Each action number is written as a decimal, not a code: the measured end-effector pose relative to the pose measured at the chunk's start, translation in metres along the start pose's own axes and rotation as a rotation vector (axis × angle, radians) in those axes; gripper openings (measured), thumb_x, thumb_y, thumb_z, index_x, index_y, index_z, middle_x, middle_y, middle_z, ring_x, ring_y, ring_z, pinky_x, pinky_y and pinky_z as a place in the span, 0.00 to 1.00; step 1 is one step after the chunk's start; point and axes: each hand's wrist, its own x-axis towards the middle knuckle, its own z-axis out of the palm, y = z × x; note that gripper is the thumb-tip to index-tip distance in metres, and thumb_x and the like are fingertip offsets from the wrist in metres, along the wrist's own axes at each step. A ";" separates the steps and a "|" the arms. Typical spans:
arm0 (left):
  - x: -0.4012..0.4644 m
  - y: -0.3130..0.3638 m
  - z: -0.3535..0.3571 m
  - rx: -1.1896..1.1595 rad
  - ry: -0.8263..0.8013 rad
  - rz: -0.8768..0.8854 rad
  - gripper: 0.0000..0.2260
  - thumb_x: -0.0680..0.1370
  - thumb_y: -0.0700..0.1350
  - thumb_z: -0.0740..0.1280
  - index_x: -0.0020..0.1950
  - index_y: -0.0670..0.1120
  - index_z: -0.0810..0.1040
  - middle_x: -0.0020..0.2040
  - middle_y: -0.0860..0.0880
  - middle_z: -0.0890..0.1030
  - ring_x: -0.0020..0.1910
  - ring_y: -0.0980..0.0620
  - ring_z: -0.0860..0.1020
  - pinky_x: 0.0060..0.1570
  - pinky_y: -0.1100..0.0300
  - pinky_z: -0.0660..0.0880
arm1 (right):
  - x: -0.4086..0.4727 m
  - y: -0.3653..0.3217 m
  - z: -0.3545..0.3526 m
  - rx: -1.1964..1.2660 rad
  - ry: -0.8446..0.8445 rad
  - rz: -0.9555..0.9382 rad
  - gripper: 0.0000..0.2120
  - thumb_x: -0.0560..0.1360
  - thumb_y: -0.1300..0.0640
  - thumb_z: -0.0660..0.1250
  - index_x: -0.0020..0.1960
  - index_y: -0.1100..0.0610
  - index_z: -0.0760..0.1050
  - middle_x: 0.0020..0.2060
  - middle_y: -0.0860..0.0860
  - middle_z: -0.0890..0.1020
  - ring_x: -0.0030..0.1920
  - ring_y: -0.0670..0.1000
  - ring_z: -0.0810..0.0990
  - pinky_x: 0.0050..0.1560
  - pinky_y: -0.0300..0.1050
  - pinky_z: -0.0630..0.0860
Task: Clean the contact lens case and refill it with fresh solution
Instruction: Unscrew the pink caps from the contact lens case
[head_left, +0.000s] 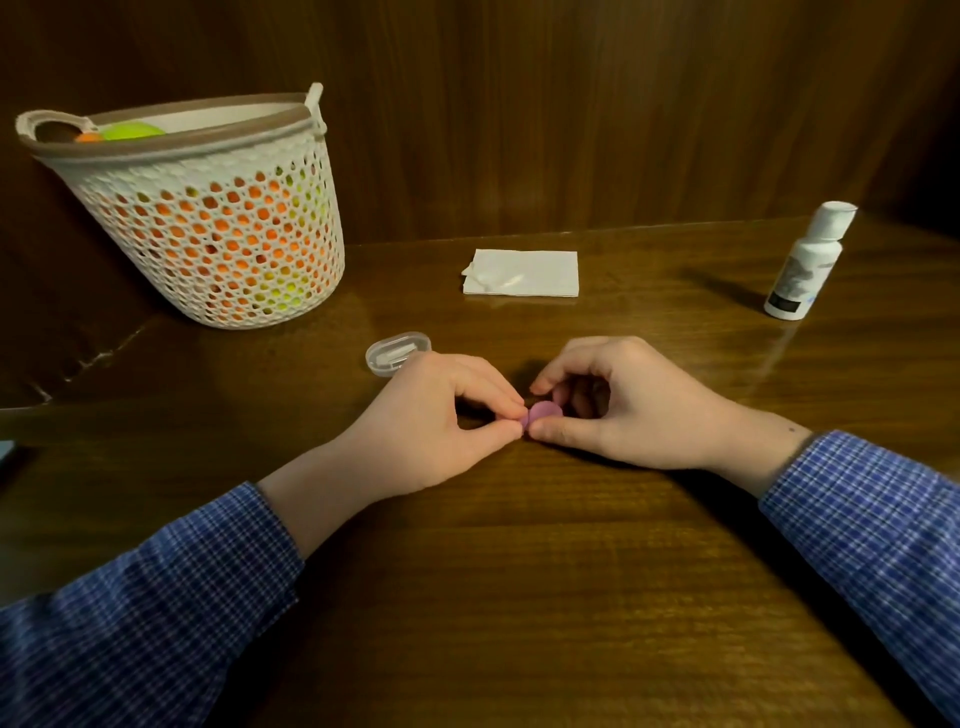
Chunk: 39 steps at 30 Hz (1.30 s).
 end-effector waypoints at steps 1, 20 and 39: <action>0.000 0.000 0.000 0.002 0.004 0.001 0.09 0.75 0.46 0.76 0.54 0.57 0.86 0.51 0.62 0.84 0.54 0.67 0.80 0.55 0.74 0.75 | 0.000 0.000 0.001 0.017 0.015 0.017 0.16 0.71 0.42 0.76 0.55 0.47 0.82 0.45 0.42 0.83 0.46 0.40 0.81 0.42 0.33 0.79; 0.000 0.002 -0.001 -0.037 0.001 0.002 0.09 0.75 0.45 0.76 0.54 0.54 0.87 0.50 0.61 0.85 0.53 0.67 0.81 0.54 0.74 0.75 | -0.001 0.001 -0.002 0.210 -0.062 0.096 0.22 0.72 0.53 0.79 0.64 0.49 0.78 0.48 0.44 0.85 0.43 0.45 0.84 0.42 0.38 0.81; 0.002 0.000 -0.001 -0.031 0.001 0.003 0.09 0.75 0.45 0.76 0.54 0.55 0.87 0.50 0.62 0.84 0.53 0.67 0.80 0.52 0.76 0.74 | 0.000 0.003 0.001 0.240 -0.029 0.103 0.22 0.70 0.55 0.80 0.61 0.48 0.78 0.46 0.46 0.84 0.40 0.45 0.84 0.40 0.38 0.80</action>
